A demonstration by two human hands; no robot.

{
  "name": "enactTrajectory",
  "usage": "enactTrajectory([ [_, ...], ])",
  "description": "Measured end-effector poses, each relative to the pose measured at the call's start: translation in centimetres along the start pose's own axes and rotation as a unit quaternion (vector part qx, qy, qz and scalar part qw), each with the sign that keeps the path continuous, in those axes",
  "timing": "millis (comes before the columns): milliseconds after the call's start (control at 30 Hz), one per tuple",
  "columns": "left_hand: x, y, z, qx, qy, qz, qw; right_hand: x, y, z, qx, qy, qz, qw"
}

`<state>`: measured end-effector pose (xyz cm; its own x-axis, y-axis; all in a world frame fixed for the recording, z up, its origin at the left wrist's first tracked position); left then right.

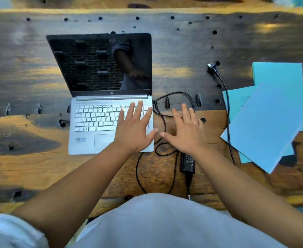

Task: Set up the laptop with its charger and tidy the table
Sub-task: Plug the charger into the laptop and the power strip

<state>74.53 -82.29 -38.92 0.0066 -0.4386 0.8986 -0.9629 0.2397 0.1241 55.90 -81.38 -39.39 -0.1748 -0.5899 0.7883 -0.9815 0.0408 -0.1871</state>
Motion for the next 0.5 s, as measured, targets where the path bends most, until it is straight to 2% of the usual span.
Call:
enactTrajectory([
  [300,1.8,0.7,-7.5,-0.015,0.021,0.014,1.0,-0.2,-0.6,-7.2,0.014,0.037,-0.003,0.999],
  [500,2.4,0.9,-10.1,-0.016,0.023,-0.011,1.0,-1.2,-0.2,-10.6,-0.015,0.052,0.001,0.999],
])
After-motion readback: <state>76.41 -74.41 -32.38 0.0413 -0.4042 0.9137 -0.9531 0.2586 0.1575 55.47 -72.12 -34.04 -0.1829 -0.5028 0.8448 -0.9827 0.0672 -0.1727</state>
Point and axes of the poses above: each hand's wrist, its own z-axis towards the middle knuckle, its own x-axis out of the back of the hand, y = z × x, the point moved 5 cm from there along z, towards the middle knuckle, and after that the axes turned 7 degrees about -y, right-handed, at the moved point
